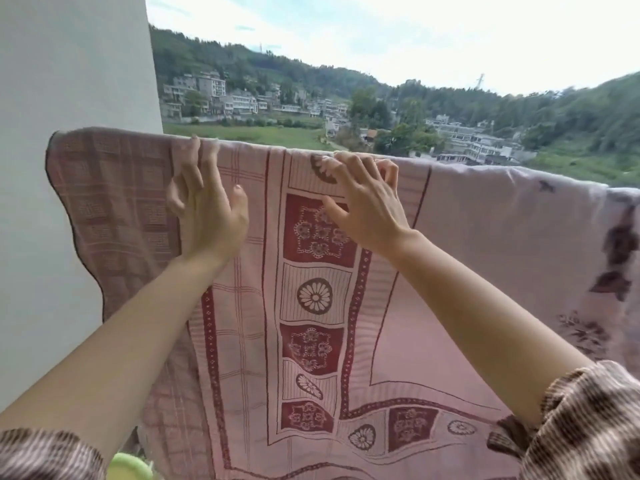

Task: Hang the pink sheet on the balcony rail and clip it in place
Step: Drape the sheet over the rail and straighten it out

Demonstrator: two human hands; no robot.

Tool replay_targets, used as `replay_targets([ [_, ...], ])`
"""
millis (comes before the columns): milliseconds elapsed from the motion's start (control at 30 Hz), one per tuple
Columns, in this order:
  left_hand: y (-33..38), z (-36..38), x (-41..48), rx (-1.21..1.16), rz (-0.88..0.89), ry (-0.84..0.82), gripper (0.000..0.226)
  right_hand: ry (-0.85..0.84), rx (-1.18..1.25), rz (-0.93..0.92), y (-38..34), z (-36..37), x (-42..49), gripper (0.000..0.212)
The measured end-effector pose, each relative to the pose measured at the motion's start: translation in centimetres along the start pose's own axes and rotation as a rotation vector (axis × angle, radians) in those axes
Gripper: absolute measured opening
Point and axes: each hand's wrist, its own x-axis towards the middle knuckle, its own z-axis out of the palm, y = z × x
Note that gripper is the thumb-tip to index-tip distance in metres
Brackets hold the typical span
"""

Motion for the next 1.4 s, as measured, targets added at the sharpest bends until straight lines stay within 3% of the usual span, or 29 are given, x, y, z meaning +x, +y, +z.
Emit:
replay_targets([
  [200,12.6,5.9,-3.0,0.003,0.258,-0.207,0.063,-0.094,-0.047,0.247,10.8,-5.2,-8.7,0.057],
  [600,39.6,21.4,-19.1,-0.130,0.345,-0.569,0.062,-0.348,-0.129,0.603,32.7,-18.4,-33.6,0.046],
  [967,60.3,35.0,-31.1,-0.352,0.510,-0.858,0.060,-0.380,-0.172,1.031,50.3,-26.7,-51.6,0.054],
  [1400,84.9,55.5,-40.5,-0.402,0.684,-0.939,0.056,-0.488,-0.220,1.330,75.4,-30.9,-65.5,0.055],
])
